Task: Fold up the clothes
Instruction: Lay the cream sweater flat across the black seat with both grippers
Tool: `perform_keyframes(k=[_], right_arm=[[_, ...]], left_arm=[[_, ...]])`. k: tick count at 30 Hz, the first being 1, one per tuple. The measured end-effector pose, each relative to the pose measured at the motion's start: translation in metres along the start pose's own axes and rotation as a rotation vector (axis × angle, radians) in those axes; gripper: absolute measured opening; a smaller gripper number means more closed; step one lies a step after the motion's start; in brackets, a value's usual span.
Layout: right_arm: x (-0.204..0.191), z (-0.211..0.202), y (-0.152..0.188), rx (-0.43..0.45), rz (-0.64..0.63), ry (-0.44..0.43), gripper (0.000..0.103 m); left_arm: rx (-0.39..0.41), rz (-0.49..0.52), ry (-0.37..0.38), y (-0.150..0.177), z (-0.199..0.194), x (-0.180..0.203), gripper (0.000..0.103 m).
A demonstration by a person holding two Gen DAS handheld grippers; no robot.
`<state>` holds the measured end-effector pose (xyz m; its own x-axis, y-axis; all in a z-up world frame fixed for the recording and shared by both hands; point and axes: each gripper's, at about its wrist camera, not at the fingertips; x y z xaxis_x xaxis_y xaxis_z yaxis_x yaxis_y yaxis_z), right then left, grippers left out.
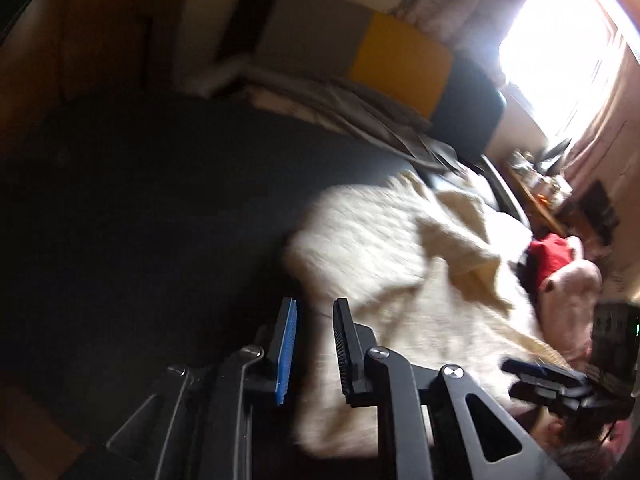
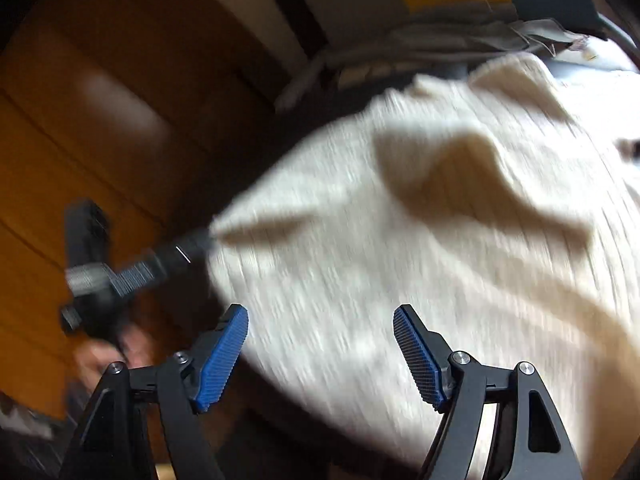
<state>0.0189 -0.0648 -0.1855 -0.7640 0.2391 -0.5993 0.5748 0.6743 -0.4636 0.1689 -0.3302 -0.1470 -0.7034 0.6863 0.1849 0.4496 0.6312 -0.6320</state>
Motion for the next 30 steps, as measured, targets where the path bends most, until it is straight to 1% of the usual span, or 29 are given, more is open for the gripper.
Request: perform_keyframes(k=[1, 2, 5, 6, 7, 9, 11, 12, 15, 17, 20, 21, 22, 24, 25, 28, 29, 30], right_arm=[[0.004, -0.002, 0.01, -0.01, 0.003, 0.022, 0.076], [0.011, -0.007, 0.019, -0.012, 0.02, 0.042, 0.076], [0.052, -0.044, 0.028, 0.04, 0.098, 0.106, 0.076], [0.062, -0.062, 0.023, 0.075, 0.112, 0.132, 0.077], [0.064, -0.077, 0.021, 0.116, 0.116, 0.166, 0.079], [0.078, -0.107, 0.013, 0.199, 0.139, 0.218, 0.082], [0.098, -0.135, 0.002, 0.281, 0.17, 0.256, 0.088], [0.107, -0.139, -0.005, 0.304, 0.178, 0.278, 0.088], [0.146, -0.142, -0.021, 0.388, 0.177, 0.32, 0.088], [0.168, -0.141, -0.026, 0.436, 0.169, 0.355, 0.09], [0.193, -0.131, -0.029, 0.433, 0.137, 0.487, 0.091], [0.202, -0.126, -0.029, 0.425, 0.116, 0.508, 0.091], [0.206, -0.127, -0.03, 0.429, 0.103, 0.491, 0.091], [0.208, -0.138, -0.03, 0.443, 0.054, 0.45, 0.091], [0.209, -0.141, -0.029, 0.415, 0.011, 0.448, 0.091], [0.219, -0.141, -0.025, 0.26, -0.167, 0.459, 0.083], [0.225, -0.144, -0.023, 0.232, -0.2, 0.455, 0.078], [0.232, -0.15, -0.023, 0.224, -0.211, 0.444, 0.077]], left_arm=[[0.023, 0.024, -0.004, -0.002, -0.006, 0.002, 0.02], [0.039, 0.059, 0.01, -0.006, -0.01, 0.008, 0.023], [0.042, 0.157, 0.109, -0.021, -0.006, 0.05, 0.025], [0.03, 0.176, 0.148, -0.023, 0.002, 0.065, 0.026], [0.008, 0.197, 0.172, -0.023, 0.014, 0.083, 0.026], [-0.015, 0.243, 0.18, -0.022, 0.037, 0.115, 0.026], [-0.033, 0.273, 0.163, -0.015, 0.061, 0.137, 0.026], [-0.05, 0.285, 0.153, -0.01, 0.074, 0.145, 0.026], [-0.089, 0.28, 0.134, 0.007, 0.099, 0.146, 0.026], [-0.099, 0.284, 0.129, 0.011, 0.107, 0.141, 0.026], [-0.106, 0.292, 0.121, 0.014, 0.116, 0.134, 0.027], [-0.109, 0.294, 0.119, 0.015, 0.119, 0.131, 0.027], [-0.112, 0.297, 0.116, 0.016, 0.122, 0.129, 0.027], [-0.106, 0.342, 0.101, 0.016, 0.125, 0.133, 0.028], [-0.103, 0.361, 0.097, 0.015, 0.126, 0.134, 0.028], [-0.091, 0.397, 0.088, 0.011, 0.131, 0.132, 0.028], [-0.091, 0.396, 0.085, 0.009, 0.128, 0.128, 0.028], [-0.095, 0.386, 0.083, 0.007, 0.128, 0.124, 0.028]])
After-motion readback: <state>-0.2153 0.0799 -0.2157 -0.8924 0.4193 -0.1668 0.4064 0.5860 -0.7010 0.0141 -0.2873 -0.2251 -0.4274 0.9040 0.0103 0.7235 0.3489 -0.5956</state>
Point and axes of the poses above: each gripper's, at about its wrist camera, not at the fingertips, and z roughly the way its jaws point, x to its right, y to its underside, and after that the axes turned 8 degrees about -y, right-handed
